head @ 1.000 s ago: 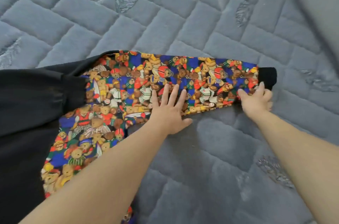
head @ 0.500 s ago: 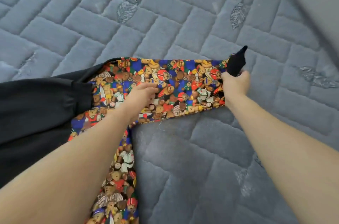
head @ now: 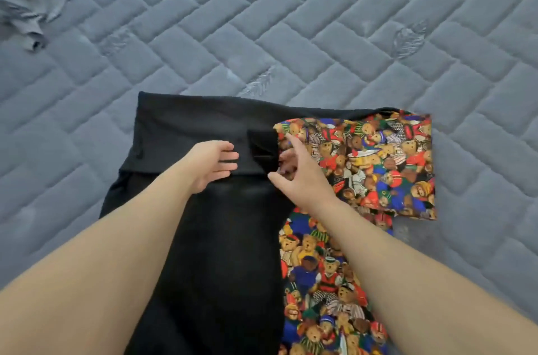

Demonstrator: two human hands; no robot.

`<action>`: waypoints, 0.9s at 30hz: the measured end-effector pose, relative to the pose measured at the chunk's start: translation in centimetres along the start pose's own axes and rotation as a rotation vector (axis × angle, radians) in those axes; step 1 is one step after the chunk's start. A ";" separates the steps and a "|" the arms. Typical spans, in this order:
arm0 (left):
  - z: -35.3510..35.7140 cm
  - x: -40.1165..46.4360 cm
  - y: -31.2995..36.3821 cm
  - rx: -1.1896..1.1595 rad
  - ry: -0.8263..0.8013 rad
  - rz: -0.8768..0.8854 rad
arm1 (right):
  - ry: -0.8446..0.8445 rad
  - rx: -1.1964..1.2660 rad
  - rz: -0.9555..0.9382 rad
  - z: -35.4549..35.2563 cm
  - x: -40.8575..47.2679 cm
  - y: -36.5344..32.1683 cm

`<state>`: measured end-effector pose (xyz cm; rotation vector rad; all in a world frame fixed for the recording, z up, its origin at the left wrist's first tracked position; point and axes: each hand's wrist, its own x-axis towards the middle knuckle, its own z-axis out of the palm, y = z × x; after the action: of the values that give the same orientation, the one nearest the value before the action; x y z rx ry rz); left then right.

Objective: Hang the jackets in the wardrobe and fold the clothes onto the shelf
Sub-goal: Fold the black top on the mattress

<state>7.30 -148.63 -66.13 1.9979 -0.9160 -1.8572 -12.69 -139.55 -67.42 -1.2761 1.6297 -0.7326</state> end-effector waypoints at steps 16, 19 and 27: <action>0.3 4.5 0.7 0.204 0.287 0.199 | 0.325 -0.718 0.478 0.7 3.7 5.3; -8.3 5.1 1.8 0.254 0.459 0.218 | 0.283 -0.772 0.487 1.7 6.0 3.5; -8.0 7.5 2.4 0.726 0.969 0.341 | 0.294 -0.978 0.391 3.5 9.5 3.8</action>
<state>14.21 -156.79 -69.57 2.4598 -1.5294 -0.2261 -11.50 -147.21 -74.94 -1.4376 2.5319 0.1932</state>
